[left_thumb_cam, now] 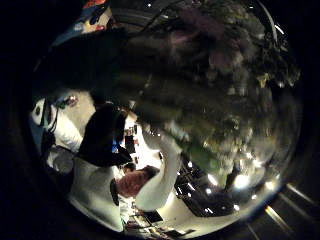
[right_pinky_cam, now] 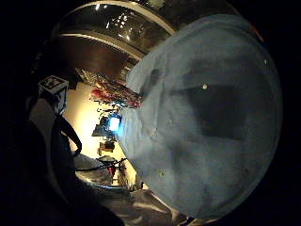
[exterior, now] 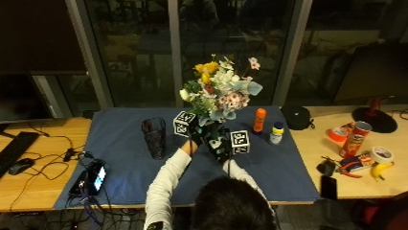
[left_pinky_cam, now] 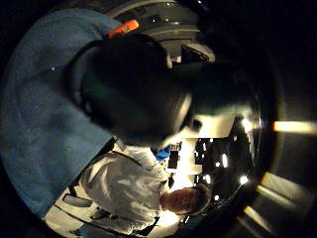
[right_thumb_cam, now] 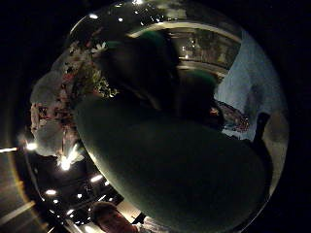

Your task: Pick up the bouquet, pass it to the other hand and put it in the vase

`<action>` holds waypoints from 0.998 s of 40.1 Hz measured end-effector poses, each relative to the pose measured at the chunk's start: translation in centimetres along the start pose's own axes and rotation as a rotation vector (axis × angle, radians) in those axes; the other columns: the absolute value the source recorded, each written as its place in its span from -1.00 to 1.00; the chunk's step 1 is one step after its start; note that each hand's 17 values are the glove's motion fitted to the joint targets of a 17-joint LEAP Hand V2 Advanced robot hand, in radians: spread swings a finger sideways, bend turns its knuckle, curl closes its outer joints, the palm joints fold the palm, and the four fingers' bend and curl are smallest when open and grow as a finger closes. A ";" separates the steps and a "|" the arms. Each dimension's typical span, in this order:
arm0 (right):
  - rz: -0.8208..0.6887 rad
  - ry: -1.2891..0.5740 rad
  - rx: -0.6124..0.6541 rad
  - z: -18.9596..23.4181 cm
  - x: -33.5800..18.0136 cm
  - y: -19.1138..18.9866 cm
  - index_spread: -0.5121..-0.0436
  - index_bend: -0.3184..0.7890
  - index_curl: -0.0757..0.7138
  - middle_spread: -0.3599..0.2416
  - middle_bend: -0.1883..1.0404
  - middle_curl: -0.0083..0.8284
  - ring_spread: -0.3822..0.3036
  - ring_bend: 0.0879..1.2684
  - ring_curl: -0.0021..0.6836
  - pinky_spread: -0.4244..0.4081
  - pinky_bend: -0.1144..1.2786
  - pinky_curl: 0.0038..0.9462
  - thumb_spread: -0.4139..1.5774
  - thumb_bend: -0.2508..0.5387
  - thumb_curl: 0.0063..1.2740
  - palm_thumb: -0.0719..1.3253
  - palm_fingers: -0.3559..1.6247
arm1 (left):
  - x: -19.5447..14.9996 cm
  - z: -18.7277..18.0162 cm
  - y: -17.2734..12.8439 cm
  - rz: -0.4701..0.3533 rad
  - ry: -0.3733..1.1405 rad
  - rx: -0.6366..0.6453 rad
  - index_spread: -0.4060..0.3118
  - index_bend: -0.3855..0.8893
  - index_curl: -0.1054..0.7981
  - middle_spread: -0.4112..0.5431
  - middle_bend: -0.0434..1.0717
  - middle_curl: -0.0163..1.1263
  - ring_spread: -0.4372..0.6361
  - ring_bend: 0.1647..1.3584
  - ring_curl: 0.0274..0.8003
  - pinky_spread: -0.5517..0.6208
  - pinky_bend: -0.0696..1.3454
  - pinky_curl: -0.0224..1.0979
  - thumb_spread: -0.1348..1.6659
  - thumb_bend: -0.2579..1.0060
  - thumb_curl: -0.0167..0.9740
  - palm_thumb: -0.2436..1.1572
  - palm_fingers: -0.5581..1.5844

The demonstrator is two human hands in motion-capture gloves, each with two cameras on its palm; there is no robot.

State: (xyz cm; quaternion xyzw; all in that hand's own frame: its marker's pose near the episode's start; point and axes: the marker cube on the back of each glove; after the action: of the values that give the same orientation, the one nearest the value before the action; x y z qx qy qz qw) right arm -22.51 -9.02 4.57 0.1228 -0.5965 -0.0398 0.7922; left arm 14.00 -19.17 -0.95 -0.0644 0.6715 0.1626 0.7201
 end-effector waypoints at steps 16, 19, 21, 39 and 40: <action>-0.089 0.057 -0.075 2.6 0.4 0.7 0.33 0.65 0.79 -0.22 0.72 0.54 -0.39 0.62 0.66 -0.49 0.30 0.16 -0.01 -0.47 0.13 0.48 0.71 | -0.6 -0.2 -0.8 0.094 -0.071 0.223 -0.50 0.11 0.17 -0.66 0.08 -0.05 -0.70 -0.19 -0.10 -0.45 -0.42 -0.27 0.00 -0.58 0.04 0.51 0.76; -0.106 0.051 -0.150 2.6 0.2 1.1 0.32 0.46 0.74 -0.21 0.64 0.49 -0.38 0.54 0.61 -0.52 0.31 0.14 -0.02 -0.52 0.12 0.40 0.62 | 0.2 -0.3 -0.2 0.161 -0.106 0.294 -0.56 0.12 0.21 -0.71 0.14 -0.02 -0.74 -0.11 -0.03 -0.49 -0.39 -0.24 -0.03 -0.59 0.09 0.55 0.77; -0.130 0.067 -0.188 2.5 0.3 1.3 0.30 0.34 0.69 -0.22 0.52 0.43 -0.38 0.45 0.56 -0.55 0.32 0.12 -0.01 -0.53 0.10 0.36 0.53 | 1.0 -0.4 0.2 0.195 -0.127 0.331 -0.59 0.13 0.24 -0.73 0.17 0.00 -0.76 -0.08 0.00 -0.52 -0.36 -0.22 -0.06 -0.60 0.13 0.58 0.77; -0.182 0.210 -0.154 -2.5 -1.3 0.8 -0.08 -0.28 0.21 -0.25 -0.20 0.03 -0.24 -0.20 0.14 0.05 -0.02 -0.15 0.33 -0.44 -0.07 0.18 -0.21 | 12.0 -8.7 3.7 0.302 -0.345 0.546 -0.74 0.20 0.43 -0.84 0.32 0.11 -0.83 0.01 0.17 -0.58 -0.27 -0.11 -0.34 -0.63 0.39 0.64 0.72; -0.204 0.239 -0.122 -2.8 -1.3 0.3 -0.10 -0.27 0.19 -0.23 -0.23 0.02 -0.21 -0.21 0.14 0.09 -0.01 -0.15 0.33 -0.44 -0.07 0.18 -0.24 | 12.7 -9.4 3.9 0.305 -0.351 0.566 -0.74 0.20 0.44 -0.84 0.33 0.11 -0.83 0.01 0.18 -0.58 -0.27 -0.10 -0.35 -0.63 0.40 0.64 0.72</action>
State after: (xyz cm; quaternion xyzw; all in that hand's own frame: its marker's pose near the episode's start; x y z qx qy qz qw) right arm -20.24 -8.01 2.73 0.1382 -0.4788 -0.1414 0.8553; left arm 4.44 -16.57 -13.90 0.2671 0.5582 0.0845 0.7810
